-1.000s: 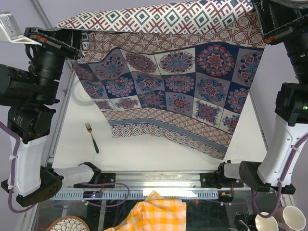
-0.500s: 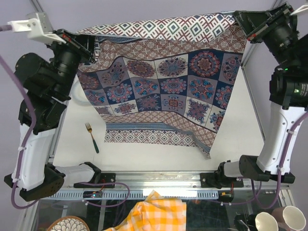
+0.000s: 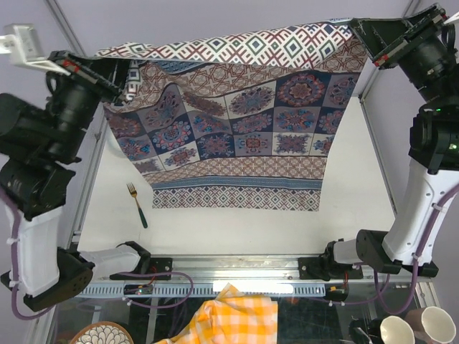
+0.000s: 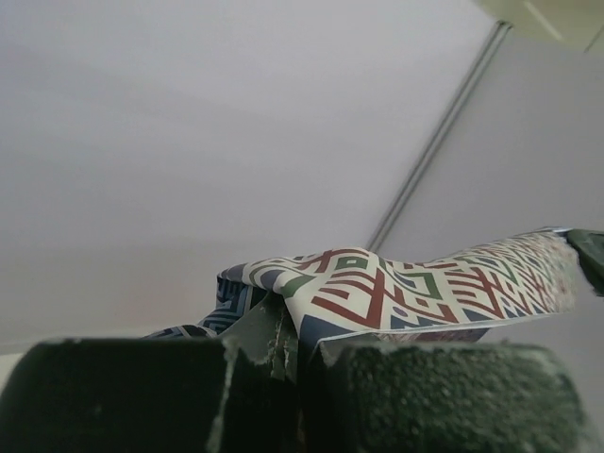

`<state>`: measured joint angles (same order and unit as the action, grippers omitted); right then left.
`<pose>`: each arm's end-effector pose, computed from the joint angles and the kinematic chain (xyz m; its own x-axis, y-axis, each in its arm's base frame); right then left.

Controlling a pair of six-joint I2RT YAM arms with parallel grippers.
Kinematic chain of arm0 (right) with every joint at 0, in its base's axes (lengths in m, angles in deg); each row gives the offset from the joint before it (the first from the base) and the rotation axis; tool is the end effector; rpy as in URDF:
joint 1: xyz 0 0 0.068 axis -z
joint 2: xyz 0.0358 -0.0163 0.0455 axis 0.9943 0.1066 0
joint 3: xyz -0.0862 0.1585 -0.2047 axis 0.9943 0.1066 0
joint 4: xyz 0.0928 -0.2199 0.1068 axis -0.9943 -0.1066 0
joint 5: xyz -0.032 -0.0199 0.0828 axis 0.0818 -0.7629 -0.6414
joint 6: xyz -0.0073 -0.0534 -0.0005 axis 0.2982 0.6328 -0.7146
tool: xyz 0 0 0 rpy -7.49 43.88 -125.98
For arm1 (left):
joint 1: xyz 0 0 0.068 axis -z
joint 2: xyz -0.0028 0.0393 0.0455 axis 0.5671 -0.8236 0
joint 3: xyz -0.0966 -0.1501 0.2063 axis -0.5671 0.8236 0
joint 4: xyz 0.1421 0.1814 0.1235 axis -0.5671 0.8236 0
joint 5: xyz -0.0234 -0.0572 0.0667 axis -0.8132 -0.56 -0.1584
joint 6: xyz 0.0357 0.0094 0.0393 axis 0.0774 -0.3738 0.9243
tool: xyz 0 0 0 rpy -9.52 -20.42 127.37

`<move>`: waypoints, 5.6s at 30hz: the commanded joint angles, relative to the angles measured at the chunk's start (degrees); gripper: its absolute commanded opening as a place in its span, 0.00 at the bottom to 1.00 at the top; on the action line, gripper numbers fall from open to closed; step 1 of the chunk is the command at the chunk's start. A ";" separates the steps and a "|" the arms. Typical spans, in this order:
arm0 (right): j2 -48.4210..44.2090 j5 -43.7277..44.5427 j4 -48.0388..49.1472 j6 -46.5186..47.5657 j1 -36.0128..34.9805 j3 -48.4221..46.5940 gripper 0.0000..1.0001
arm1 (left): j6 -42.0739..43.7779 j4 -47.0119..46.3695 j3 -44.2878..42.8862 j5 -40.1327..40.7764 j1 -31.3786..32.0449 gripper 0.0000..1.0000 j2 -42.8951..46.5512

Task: Set the dinner table for one person
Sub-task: Flatten out the napkin at the center of the board.

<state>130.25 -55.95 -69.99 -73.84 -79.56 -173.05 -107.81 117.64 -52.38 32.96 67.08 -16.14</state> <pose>0.1629 0.0079 0.6470 -0.0251 0.5605 -0.8278 -0.6010 0.6532 0.4605 0.1113 -0.0619 0.6201 0.1322 -0.4494 -0.8835 0.4161 0.8341 -0.3620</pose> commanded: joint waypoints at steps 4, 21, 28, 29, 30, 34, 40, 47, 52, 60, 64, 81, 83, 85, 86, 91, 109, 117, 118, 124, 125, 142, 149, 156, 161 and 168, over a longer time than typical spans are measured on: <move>-4.82 -4.95 2.17 -3.92 0.25 -5.97 0.00 | -10.44 -3.27 -2.02 -7.06 -0.19 0.00 9.27; -3.49 -1.19 3.53 -6.05 0.25 -7.65 0.00 | -17.64 -4.71 -8.42 -7.56 -2.48 0.00 5.40; 1.53 1.78 0.19 0.15 0.38 -3.28 0.00 | -13.84 -3.55 -8.22 -4.28 -2.44 0.00 -6.10; 2.03 2.38 -0.14 1.48 0.37 -2.14 0.00 | -13.32 -3.80 -7.33 -3.93 -2.46 0.00 -7.44; 2.36 2.79 -0.07 2.29 0.42 -0.79 0.00 | -12.35 -4.28 -6.21 -3.50 -2.47 0.00 -8.57; 3.27 4.66 2.49 4.76 0.43 5.81 0.00 | -6.74 -8.46 0.89 -0.71 -2.48 0.00 -11.45; 6.38 7.32 7.41 6.15 0.43 9.64 0.00 | 0.88 -11.76 3.34 2.32 -3.44 0.00 -13.93; 4.25 6.58 9.05 6.67 0.40 13.61 0.00 | 2.13 -13.78 10.09 4.53 -3.63 0.00 -9.70; -2.06 4.87 8.19 7.49 0.34 22.21 0.00 | -0.47 -11.77 17.22 5.79 -3.63 0.00 -4.27; -12.18 7.76 2.41 10.68 0.34 30.93 0.58 | -5.15 -9.65 28.56 1.26 -3.62 0.17 3.98; -13.50 8.28 0.45 10.99 0.34 31.07 0.72 | -8.33 -9.55 32.99 -0.93 -3.62 0.30 8.00; -8.79 6.41 -4.74 12.11 0.30 35.64 0.70 | -12.34 -6.38 40.57 0.87 -3.61 0.24 9.23; -4.95 6.99 -10.36 15.53 0.18 34.53 0.70 | -12.22 -4.59 40.25 2.64 -3.63 0.26 7.29; -0.28 8.88 -17.08 19.79 0.08 33.93 0.70 | -11.87 -2.08 39.64 5.39 -3.62 0.29 5.27; 2.13 9.17 -19.61 22.06 0.01 34.85 0.70 | -12.24 -0.38 39.34 7.19 -3.62 0.29 4.25; 8.47 10.93 -17.74 27.22 -0.10 46.50 0.68 | -14.22 1.80 41.20 10.45 -3.62 0.24 3.04; 28.02 13.75 -15.12 28.39 -0.45 39.66 0.57 | -13.49 -0.60 44.42 10.41 -3.62 0.27 5.63; 33.25 15.59 -14.74 28.58 -0.62 38.80 0.58 | -13.10 -0.62 45.11 11.13 -3.65 0.29 6.90; 33.74 15.73 -14.66 28.59 -0.62 38.82 0.58 | -13.09 -0.60 45.23 10.99 -3.63 0.29 6.78; 36.22 16.13 -13.19 28.59 -0.88 39.36 0.57 | -13.46 -0.60 46.37 10.77 -3.62 0.29 7.23; 36.66 16.26 -13.02 28.58 -0.95 39.31 0.56 | -13.57 -0.64 46.52 10.64 -3.67 0.29 7.33; 41.45 16.15 -8.33 28.95 -1.32 39.05 0.56 | -14.41 -0.67 48.68 10.56 -3.62 0.29 8.96; 42.84 15.64 -7.10 28.89 -2.13 39.11 0.53 | -14.06 -0.64 48.93 11.02 -3.62 0.30 9.37; 42.40 12.80 -4.84 29.61 -3.40 39.29 0.11 | -14.32 -0.62 49.66 10.58 -3.62 0.31 9.02; 36.81 10.13 -3.34 29.65 -3.88 41.63 0.00 | -13.77 -0.62 50.58 11.77 -3.62 0.31 8.81; 25.11 11.96 -4.83 29.81 -3.76 42.38 0.00 | -14.61 -0.63 52.38 14.81 -3.62 0.31 6.62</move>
<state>165.68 -43.21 -76.33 -44.66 -83.04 -128.60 -121.75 119.54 -0.52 45.40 64.05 -8.52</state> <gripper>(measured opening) 0.006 0.309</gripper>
